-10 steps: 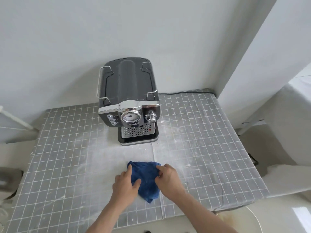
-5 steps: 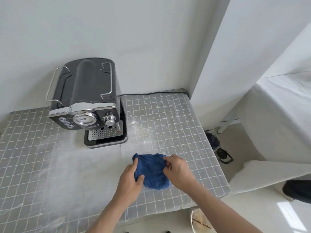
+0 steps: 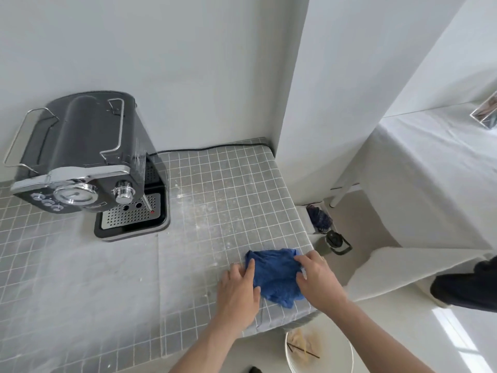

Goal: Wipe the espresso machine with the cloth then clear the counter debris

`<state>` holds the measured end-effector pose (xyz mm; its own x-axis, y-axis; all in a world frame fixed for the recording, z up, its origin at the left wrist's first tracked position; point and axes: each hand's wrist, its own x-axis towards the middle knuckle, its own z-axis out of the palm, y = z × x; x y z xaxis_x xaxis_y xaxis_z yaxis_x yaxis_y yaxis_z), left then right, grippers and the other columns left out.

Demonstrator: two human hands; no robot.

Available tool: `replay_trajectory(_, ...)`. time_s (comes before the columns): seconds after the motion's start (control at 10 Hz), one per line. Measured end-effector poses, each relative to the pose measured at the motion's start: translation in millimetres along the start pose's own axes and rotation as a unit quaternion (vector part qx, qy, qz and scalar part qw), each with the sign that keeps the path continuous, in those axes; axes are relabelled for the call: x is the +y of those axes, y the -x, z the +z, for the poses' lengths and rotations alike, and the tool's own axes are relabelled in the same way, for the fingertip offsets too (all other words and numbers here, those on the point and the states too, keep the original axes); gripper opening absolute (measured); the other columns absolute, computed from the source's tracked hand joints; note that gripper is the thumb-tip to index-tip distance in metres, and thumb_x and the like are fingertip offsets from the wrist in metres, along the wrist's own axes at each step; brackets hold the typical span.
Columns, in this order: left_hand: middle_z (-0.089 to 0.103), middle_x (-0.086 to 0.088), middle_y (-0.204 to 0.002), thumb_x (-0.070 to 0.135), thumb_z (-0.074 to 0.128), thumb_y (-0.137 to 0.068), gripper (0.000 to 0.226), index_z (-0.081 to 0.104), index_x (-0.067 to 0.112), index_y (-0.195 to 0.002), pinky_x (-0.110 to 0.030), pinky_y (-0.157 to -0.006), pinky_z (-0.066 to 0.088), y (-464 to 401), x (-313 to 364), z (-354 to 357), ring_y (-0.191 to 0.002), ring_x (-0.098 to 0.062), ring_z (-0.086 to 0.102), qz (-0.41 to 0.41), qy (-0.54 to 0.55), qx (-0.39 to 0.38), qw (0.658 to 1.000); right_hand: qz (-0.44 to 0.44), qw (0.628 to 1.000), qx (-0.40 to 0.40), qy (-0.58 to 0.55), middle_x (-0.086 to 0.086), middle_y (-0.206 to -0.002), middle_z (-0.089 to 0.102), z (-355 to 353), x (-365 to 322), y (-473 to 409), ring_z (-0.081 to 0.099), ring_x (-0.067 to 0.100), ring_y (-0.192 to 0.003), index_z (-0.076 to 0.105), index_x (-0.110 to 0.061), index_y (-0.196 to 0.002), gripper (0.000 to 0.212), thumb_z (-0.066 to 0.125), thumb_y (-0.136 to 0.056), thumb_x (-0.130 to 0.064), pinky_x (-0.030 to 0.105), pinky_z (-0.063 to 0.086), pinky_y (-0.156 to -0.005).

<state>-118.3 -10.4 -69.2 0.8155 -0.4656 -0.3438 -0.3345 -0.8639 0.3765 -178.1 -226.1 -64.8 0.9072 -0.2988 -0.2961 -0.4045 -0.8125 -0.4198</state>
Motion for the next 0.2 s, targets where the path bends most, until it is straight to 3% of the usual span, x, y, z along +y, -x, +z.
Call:
replay_trajectory(0.1,0.027,-0.005,-0.158,0.053,0.044,-0.101,0.068,0.018,0.033,-0.16,-0.046,-0.111,0.036,4,-8,-11,-0.14,-0.029,0.03,-0.006,-0.054,-0.002,0.999,-0.013,0.999,0.015,0.039,-0.003,-0.137,0.048,5,0,6,0.045,0.021,-0.123,0.054,-0.022,-0.14,0.044,0.052,-0.096,-0.021,0.033,0.05,-0.1)
replay_trajectory(0.2,-0.001,-0.003,-0.171,0.054,0.036,-0.104,0.068,0.012,0.03,-0.162,-0.055,-0.123,0.021,14,-16,-27,-0.156,-0.031,0.005,-0.02,-0.047,-0.041,0.998,-0.001,0.999,-0.002,0.041,-0.001,-0.151,0.041,-2,-4,11,0.04,0.024,-0.136,0.046,-0.025,-0.147,0.05,0.051,-0.097,-0.028,0.036,0.045,-0.109)
